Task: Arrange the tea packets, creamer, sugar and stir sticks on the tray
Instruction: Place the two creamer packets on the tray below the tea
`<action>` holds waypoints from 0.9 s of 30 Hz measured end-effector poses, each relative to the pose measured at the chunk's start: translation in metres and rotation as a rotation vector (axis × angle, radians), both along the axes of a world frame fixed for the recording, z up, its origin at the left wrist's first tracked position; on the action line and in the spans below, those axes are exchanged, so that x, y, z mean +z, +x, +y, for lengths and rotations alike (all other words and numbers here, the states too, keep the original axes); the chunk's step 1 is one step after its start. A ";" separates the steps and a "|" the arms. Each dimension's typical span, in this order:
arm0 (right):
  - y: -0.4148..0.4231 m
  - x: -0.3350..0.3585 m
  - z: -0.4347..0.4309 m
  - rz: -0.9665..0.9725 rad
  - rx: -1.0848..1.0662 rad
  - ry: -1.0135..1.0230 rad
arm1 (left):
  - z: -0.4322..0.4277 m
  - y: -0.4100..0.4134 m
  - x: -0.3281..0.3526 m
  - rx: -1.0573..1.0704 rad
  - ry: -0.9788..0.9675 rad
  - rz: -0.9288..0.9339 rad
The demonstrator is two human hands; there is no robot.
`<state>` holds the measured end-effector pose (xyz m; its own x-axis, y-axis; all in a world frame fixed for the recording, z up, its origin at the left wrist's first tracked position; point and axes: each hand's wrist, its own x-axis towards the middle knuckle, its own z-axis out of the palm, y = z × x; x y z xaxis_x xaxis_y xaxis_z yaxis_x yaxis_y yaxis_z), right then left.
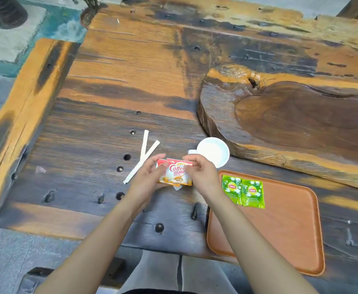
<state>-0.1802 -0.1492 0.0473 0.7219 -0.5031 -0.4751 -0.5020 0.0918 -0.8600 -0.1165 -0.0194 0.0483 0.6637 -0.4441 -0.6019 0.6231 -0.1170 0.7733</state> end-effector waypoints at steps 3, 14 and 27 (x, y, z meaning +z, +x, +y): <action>-0.023 0.000 -0.007 -0.017 -0.130 -0.016 | -0.015 -0.013 -0.001 -0.036 -0.019 -0.045; -0.147 -0.006 -0.054 0.095 -0.515 0.032 | -0.048 -0.058 -0.001 -0.082 0.102 -0.069; -0.182 -0.046 -0.037 0.439 -0.141 -0.379 | -0.047 -0.073 0.003 -0.036 0.222 -0.093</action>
<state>-0.3626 -0.1864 0.0016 0.4125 -0.7725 -0.4827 -0.8232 -0.0892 -0.5607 -0.1899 -0.0664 0.0517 0.7072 -0.3319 -0.6243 0.5428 -0.3109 0.7802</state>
